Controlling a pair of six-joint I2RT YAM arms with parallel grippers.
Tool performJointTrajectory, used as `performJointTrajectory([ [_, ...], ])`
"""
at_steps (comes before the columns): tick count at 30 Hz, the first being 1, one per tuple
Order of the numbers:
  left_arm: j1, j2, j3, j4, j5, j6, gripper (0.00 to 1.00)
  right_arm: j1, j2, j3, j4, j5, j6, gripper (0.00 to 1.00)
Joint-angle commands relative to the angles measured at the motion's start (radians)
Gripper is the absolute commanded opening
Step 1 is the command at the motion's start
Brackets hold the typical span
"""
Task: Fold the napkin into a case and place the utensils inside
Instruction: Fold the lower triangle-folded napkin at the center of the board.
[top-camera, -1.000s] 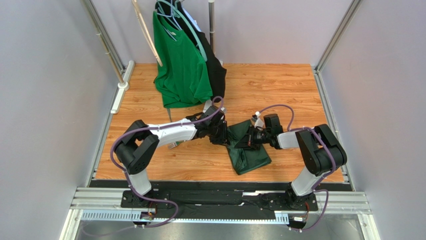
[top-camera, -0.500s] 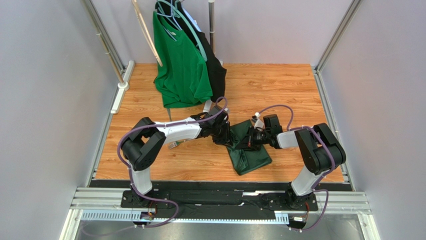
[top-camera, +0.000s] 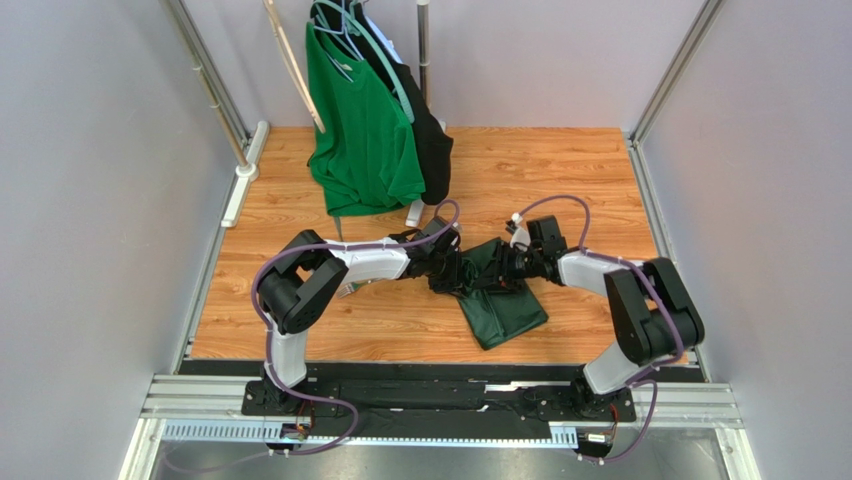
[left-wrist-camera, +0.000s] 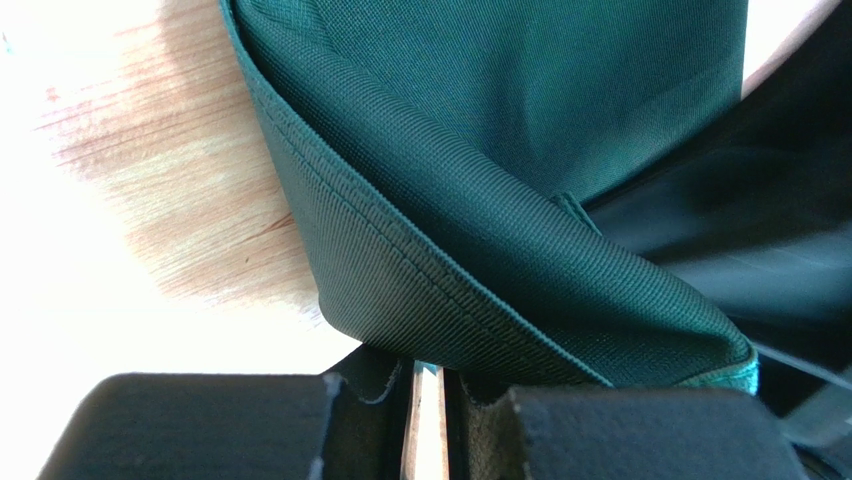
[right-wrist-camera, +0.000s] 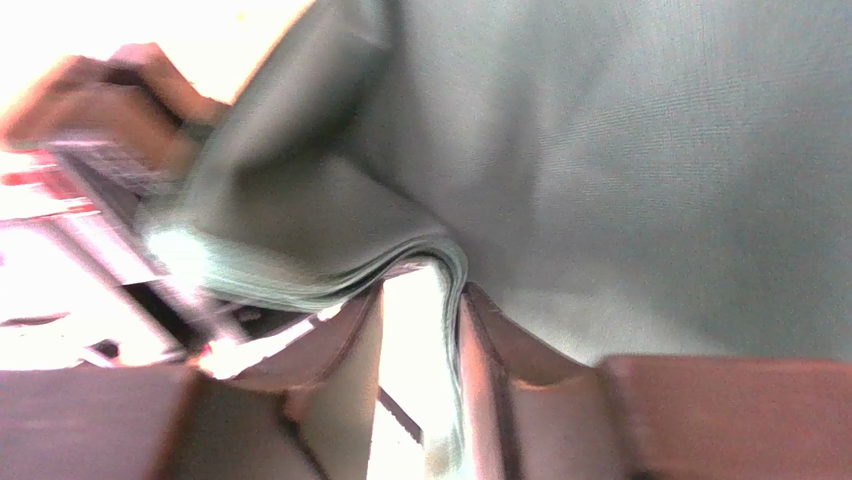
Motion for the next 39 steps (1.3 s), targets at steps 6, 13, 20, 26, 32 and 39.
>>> performJointTrajectory([
  [6,-0.007,0.027,-0.004,0.001,-0.041,-0.019,0.16,0.057,-0.209,0.221,-0.541,0.339,-0.261,0.45],
  [13,-0.007,0.010,-0.004,0.004,-0.030,-0.026,0.16,0.145,-0.232,0.161,-0.488,0.377,-0.253,0.43],
  [20,-0.007,-0.010,-0.007,0.016,-0.004,-0.023,0.16,0.129,-0.197,0.144,-0.437,0.492,-0.221,0.43],
  [26,-0.007,-0.019,-0.004,0.018,0.005,-0.028,0.16,0.123,-0.194,0.123,-0.345,0.343,-0.193,0.39],
  [32,-0.004,-0.014,0.013,0.015,0.011,-0.038,0.16,0.125,-0.182,0.098,-0.218,0.318,-0.198,0.43],
  [39,0.002,-0.028,0.025,0.038,0.051,-0.061,0.16,0.132,-0.133,0.026,-0.070,0.250,-0.088,0.03],
])
